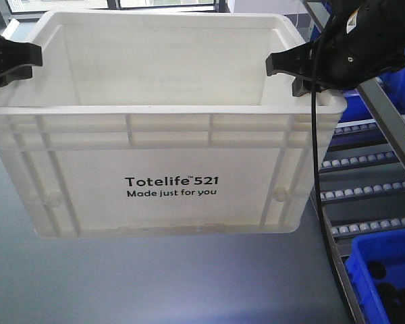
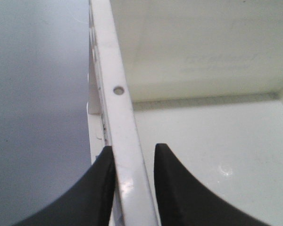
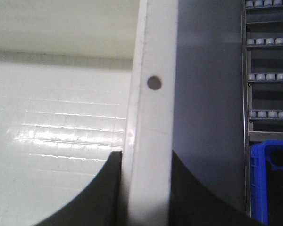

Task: Move bin from left to right shelf
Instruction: 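Carry the crate with both grippers while driving across the floor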

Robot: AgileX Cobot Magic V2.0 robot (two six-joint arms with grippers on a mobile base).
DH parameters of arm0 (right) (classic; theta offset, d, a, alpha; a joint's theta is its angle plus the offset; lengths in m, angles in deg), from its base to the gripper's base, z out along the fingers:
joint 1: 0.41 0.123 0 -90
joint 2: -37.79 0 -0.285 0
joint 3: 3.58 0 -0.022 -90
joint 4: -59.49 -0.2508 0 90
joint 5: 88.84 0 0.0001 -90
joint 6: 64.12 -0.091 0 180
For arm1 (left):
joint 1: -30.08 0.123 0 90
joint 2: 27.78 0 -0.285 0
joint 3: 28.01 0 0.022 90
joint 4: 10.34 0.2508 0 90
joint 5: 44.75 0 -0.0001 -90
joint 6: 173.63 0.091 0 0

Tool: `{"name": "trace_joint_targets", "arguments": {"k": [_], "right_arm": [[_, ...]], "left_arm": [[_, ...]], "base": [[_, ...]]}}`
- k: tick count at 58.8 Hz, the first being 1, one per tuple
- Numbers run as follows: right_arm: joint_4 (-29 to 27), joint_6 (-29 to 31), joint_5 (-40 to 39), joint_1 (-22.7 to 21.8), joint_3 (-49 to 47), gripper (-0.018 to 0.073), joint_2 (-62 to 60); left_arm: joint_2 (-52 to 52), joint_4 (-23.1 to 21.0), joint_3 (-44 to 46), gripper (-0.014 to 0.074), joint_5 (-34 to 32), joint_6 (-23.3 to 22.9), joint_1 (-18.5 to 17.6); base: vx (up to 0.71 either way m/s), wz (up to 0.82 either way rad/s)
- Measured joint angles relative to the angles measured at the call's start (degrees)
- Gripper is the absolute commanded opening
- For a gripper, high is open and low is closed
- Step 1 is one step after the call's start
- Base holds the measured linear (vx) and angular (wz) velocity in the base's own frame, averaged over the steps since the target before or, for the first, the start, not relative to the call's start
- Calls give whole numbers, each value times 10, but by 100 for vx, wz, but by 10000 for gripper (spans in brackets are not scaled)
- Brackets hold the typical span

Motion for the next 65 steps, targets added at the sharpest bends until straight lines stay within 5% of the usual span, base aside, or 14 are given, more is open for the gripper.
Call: {"name": "trace_joint_targets", "arguments": {"k": [65], "right_arm": [[0,0,1,0,0,19,0]], "left_arm": [[0,0,0,102,-1,0,0]], "base": [[33,5]]}}
